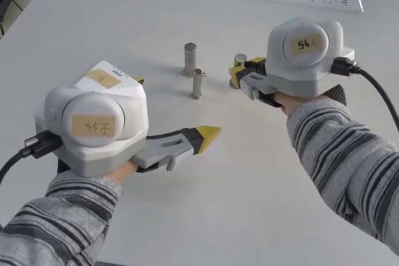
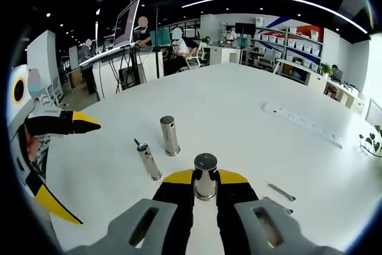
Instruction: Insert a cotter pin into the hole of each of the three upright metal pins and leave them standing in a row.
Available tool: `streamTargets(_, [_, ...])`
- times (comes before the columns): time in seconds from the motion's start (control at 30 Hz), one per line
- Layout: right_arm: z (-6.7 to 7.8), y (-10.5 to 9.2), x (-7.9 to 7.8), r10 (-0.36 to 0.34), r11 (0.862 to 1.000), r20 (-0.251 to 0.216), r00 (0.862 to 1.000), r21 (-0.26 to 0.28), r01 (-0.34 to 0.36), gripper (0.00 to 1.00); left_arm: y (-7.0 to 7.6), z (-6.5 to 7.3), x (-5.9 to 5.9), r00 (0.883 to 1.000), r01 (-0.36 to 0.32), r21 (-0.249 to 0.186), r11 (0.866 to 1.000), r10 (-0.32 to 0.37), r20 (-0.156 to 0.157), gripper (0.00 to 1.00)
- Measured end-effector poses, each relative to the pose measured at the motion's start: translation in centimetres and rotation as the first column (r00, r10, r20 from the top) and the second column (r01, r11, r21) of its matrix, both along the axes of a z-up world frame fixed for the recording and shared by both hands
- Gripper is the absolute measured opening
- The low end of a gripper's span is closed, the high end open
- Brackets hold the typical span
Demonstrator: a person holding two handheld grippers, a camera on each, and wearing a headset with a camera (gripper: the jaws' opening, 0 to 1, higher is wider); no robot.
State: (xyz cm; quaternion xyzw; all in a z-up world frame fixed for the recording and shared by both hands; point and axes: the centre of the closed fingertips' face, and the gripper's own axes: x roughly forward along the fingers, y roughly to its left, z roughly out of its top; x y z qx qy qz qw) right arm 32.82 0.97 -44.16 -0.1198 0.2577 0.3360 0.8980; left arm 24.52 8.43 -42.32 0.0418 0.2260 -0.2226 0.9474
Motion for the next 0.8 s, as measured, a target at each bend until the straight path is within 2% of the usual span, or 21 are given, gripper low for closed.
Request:
streamTargets(0.33, [-0.3, -1.0, -2.0, -0.027, 1.000, -0.014, 1.000, 0.012, 0.027, 0.08, -0.2, 0.4, -1.1, 1.000, 0.006, 0.009, 1.000, -0.006, 0.002, 0.83])
streamTargets(0.4, [-0.5, -1.0, -2.4, -0.035, 0.999, -0.031, 0.999, 0.021, 0.036, 0.08, -0.2, 0.4, -1.4, 1.000, 0.005, 0.008, 1.000, -0.005, 0.000, 0.83])
streamTargets(0.5, [-0.6, -1.1, -2.9, -0.035, 0.999, -0.020, 0.999, 0.011, 0.035, 0.08, -0.3, 0.4, -1.6, 1.000, 0.006, 0.008, 1.000, -0.006, -0.001, 0.83])
streamTargets(0.8, [-1.1, -1.2, -4.0, -0.052, 0.999, -0.029, 0.998, 0.013, 0.053, 0.08, -0.5, 0.6, -2.1, 1.000, 0.009, -0.004, 1.000, -0.009, -0.001, 0.82])
